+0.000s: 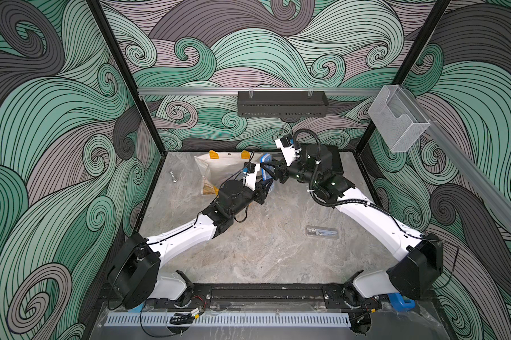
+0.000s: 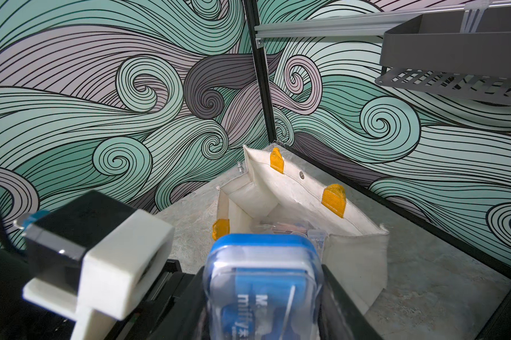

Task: Put the compass set into the canvas bag
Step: Place the compass set in the canvas bag.

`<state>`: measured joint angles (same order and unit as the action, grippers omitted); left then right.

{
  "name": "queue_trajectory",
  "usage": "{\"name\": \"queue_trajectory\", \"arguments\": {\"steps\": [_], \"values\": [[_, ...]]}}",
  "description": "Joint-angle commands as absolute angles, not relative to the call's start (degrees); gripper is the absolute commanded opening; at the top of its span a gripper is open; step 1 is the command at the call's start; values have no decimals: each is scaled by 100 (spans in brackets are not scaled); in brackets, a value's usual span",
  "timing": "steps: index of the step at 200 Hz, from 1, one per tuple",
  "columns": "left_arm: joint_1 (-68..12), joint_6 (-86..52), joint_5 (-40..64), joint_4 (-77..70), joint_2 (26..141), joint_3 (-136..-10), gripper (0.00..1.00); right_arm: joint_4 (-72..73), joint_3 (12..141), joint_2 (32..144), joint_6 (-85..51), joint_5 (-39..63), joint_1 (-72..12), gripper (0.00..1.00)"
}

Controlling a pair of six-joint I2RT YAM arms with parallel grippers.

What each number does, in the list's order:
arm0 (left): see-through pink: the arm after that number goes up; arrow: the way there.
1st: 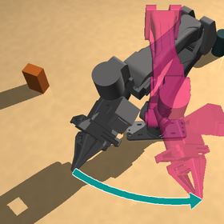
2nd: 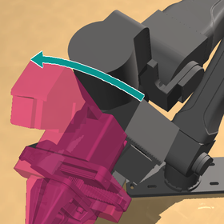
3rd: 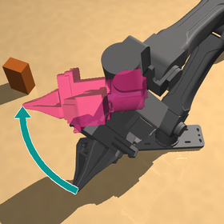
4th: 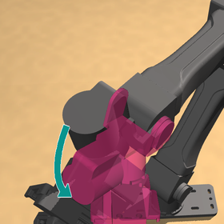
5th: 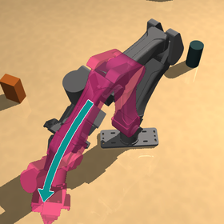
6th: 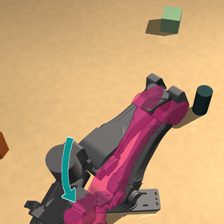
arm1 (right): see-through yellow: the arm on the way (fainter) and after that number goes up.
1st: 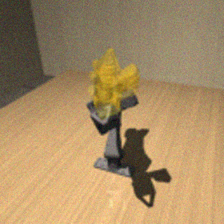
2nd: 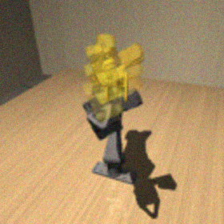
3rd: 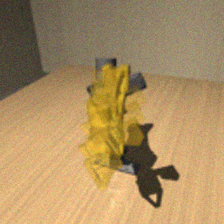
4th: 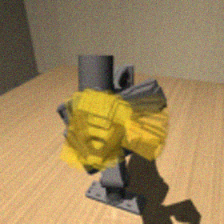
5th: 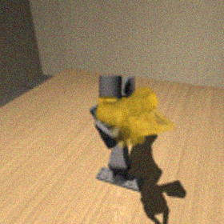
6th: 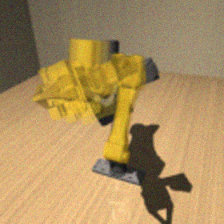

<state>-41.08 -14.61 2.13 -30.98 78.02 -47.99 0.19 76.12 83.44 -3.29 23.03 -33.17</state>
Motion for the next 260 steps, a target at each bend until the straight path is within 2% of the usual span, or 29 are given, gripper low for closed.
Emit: {"name": "queue_trajectory", "arguments": {"steps": [1, 22, 54, 77, 89, 100, 108, 113, 116, 152, 209, 235, 260], "values": [[-4157, -1389, 381, -3235, 7883, -5041, 30, 229, 7554, 8199, -387, 2437, -3274, 39], [-4157, -1396, 378, -3229, 7901, -5066, 23, 229, 7533, 8202, -404, 2462, -3249, 40], [-4159, -1415, 352, -3096, 7914, -5145, 19, 237, 7532, 8224, -431, 2453, -3250, 41], [-4157, -1441, 253, -2999, 7894, -5172, 16, 253, 7515, 8218, -473, 2423, -3243, 48], [-4157, -1474, 154, -2963, 7878, -5176, 16, 239, 7499, 8214, -480, 2370, -3235, 55], [-4157, -1539, 15, -2878, 7846, -5184, 16, 234, 7488, 8209, -483, 2318, -3242, 66], [-4158, -1546, -110, -2783, 7819, -5195, 16, 206, 7480, 8187, -475, 2255, -3234, 79], [-4157, -1531, -189, -2702, 7795, -5211, 16, 188, 7471, 8162, -454, 2191, -3233, 97], [-4151, -1525, -259, -2666, 7781, -5220, 16, 166, 7471, 8143, -437, 2150, -3229, 99], [-4098, -1205, -961, -2045, 7429, -5335, 16, -425, 7525, 7794, -264, 1258, -3161, 100], [-3620, -677, -2505, -53, 7248, -6207, 17, -2515, 7737, 7614, 392, -20, -3081, 100], [-3136, -908, -2536, 686, 7638, -6542, 17, -2723, 7365, 7551, 433, -286, -3087, 100], [-2928, -987, -2430, 784, 7986, -6608, 17, -2752, 6953, 7436, 354, -486, -3094, 100]]}}
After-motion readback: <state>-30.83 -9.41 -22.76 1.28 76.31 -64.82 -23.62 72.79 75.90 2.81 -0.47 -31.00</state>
